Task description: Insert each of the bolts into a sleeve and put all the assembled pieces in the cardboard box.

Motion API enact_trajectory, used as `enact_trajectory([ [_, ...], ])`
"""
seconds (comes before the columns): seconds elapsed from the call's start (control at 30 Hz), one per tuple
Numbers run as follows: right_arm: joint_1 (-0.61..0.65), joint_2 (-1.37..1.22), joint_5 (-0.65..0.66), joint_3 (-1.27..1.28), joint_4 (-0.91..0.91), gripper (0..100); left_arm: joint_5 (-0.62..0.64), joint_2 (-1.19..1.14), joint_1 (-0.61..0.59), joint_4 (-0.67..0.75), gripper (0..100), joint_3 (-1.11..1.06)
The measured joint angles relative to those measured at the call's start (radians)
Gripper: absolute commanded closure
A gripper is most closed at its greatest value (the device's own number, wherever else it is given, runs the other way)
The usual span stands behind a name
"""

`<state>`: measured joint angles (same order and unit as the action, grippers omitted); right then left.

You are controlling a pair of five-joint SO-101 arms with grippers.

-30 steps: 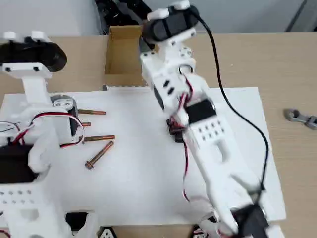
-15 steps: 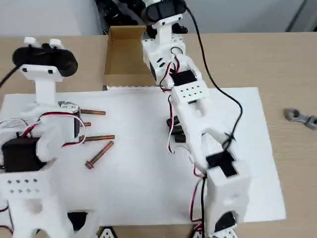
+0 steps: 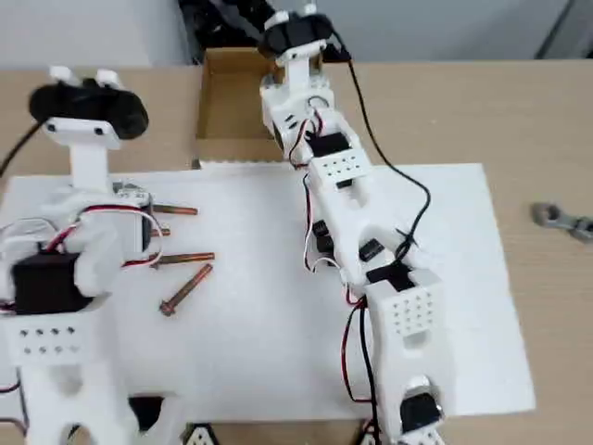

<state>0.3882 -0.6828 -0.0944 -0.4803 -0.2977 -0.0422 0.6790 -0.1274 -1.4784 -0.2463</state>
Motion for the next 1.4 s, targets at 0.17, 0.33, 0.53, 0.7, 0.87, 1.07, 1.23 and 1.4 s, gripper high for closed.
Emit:
enact_trajectory([
  [0.17, 0.0, 0.0, -0.094, -0.038, -0.089, 87.2, 0.058, 0.0, 0.0, 0.064, 95, -0.112],
  [0.33, 0.0, 0.069, -0.137, -0.069, -0.282, 96.3, 0.14, -0.002, -0.032, 0.155, 91, -0.221],
  [0.53, -0.038, 0.183, -0.143, -0.08, -0.427, 99.4, 0.178, -0.025, -0.104, 0.222, 91, -0.221],
  [0.7, -0.068, 0.278, -0.143, -0.08, -0.654, 99.4, 0.224, -0.215, -0.107, 0.224, 91, -0.183],
  [0.87, -0.064, 0.414, -0.143, -0.08, -0.954, 99.4, 0.33, -0.454, -0.11, 0.175, 91, -0.021],
  [1.07, -0.066, 0.566, -0.143, -0.08, -1.254, 99.4, 0.42, -0.675, -0.112, 0.117, 91, 0.126],
  [1.23, -0.074, 0.675, -0.143, -0.08, -1.356, 99.4, 0.551, -0.793, -0.112, 0.114, 91, 0.186],
  [1.4, -0.069, 0.793, -0.089, -0.018, -1.367, 99.4, 0.753, -0.891, -0.12, 0.11, 91, 0.19],
])
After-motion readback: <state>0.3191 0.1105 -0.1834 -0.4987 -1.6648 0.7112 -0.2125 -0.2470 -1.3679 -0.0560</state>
